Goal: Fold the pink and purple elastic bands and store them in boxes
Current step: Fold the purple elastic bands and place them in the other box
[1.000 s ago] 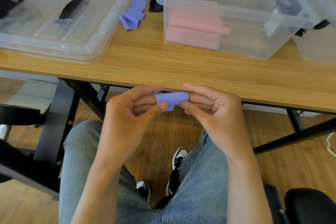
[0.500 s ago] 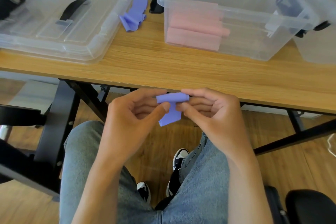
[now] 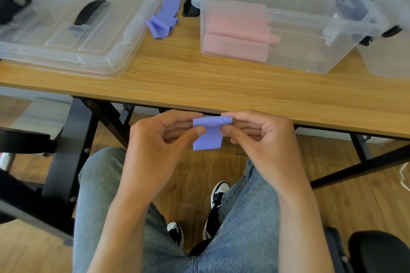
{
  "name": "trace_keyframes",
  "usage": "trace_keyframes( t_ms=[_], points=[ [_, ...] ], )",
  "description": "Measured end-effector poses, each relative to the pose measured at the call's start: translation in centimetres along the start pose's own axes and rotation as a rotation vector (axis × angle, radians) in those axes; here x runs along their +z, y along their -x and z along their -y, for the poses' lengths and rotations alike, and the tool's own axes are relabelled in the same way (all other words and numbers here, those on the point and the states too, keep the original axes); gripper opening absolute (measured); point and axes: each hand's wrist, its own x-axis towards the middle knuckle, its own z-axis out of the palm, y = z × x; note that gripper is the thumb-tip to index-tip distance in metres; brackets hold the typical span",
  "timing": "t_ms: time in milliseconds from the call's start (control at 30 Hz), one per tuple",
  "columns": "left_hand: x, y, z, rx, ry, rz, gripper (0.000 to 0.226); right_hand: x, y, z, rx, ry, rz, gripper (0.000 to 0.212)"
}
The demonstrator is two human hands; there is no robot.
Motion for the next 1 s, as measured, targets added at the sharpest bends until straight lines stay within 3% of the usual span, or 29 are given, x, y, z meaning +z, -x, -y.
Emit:
trace_keyframes(
  t_ms=[267,467,633,833,1000],
  points=[
    [0.13,0.0,-0.12,-0.014,0.017,0.001,0.03,0.29,-0.06,-0.06,0.045,-0.116,0.015,0.031],
    [0.15,-0.08,-0.26,-0.024,0.101,-0.022,0.019,0.34,-0.21,0.04,0.034,-0.138,0.023,0.02],
    [-0.2,-0.25,0.02,-0.012,0.022,0.021,0.035,0.23,-0.19,-0.01,0.028,-0.074,0.034,0.041],
    [-0.25,-0.08,0.06,0.007,-0.079,0.028,0.028,0.1,-0.05,-0.12,0.02,0.028,0.026,0.025],
    [-0.12,0.07,-0.07,0.007,-0.065,0.025,0.026,0.38,0.02,-0.01,0.022,-0.044,0.03,0.025]
  ],
)
